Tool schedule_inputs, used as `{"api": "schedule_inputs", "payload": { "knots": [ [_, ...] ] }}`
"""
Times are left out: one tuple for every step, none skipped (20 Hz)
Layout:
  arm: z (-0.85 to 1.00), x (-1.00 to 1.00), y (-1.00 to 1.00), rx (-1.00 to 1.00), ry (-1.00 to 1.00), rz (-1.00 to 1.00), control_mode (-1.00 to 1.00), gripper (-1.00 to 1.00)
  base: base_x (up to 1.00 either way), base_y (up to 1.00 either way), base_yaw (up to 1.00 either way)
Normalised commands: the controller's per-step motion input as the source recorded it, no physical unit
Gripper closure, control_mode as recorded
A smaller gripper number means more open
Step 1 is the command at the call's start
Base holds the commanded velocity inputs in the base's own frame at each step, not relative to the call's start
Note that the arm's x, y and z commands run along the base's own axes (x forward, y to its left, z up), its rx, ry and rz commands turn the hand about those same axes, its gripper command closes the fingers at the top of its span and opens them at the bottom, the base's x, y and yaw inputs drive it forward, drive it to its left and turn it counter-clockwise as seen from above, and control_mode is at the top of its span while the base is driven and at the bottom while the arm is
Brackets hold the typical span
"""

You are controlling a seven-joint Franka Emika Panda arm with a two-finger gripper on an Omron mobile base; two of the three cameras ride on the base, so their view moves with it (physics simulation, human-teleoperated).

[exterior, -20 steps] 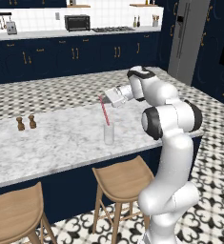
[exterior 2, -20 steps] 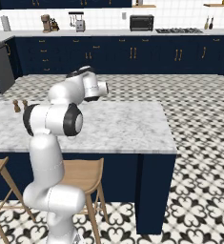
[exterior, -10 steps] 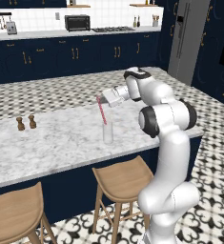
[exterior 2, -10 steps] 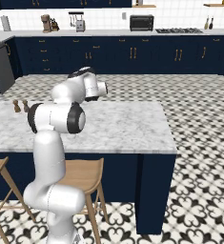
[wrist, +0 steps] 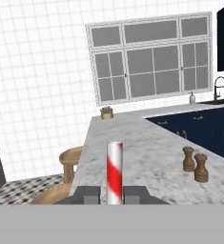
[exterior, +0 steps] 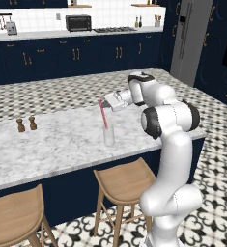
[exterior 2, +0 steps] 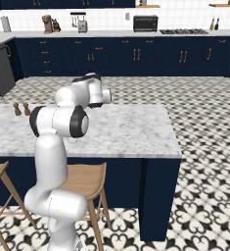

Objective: Take a straw from the drawer in front and place it inside the glass cup on the dining counter.

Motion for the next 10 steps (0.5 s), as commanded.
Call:
{"api": "schedule_inputs", "payload": {
  "knots": [
    [-0.22,-0.04,0.0,0.05,0.0,0.0,-1.0,1.0,0.0,0.0,0.0],
    [-0.24,-0.04,0.0,0.04,0.0,0.0,-1.0,1.0,0.0,0.0,0.0],
    [-0.24,-0.04,0.0,0.04,0.0,0.0,-1.0,1.0,0.0,0.0,0.0],
    [-0.21,-0.09,0.0,0.03,0.0,0.0,-1.0,1.0,0.0,0.0,0.0],
    [-0.15,-0.18,-0.02,0.03,-0.02,0.0,-1.0,1.0,0.0,0.0,0.0],
    [-0.14,-0.23,-0.07,0.02,-0.04,0.0,-1.0,1.0,0.0,0.0,0.0],
    [-0.13,-0.27,-0.12,0.0,-0.07,0.0,-1.0,1.0,0.0,0.0,0.0],
    [-0.12,-0.32,-0.19,0.0,-0.12,0.0,-1.0,1.0,0.0,0.0,0.0],
    [-0.14,-0.33,-0.23,0.0,-0.12,0.0,-1.0,1.0,0.0,0.0,0.0],
    [-0.14,-0.29,-0.26,0.0,-0.12,0.0,-1.0,1.0,0.0,0.0,0.0]
  ]
}}
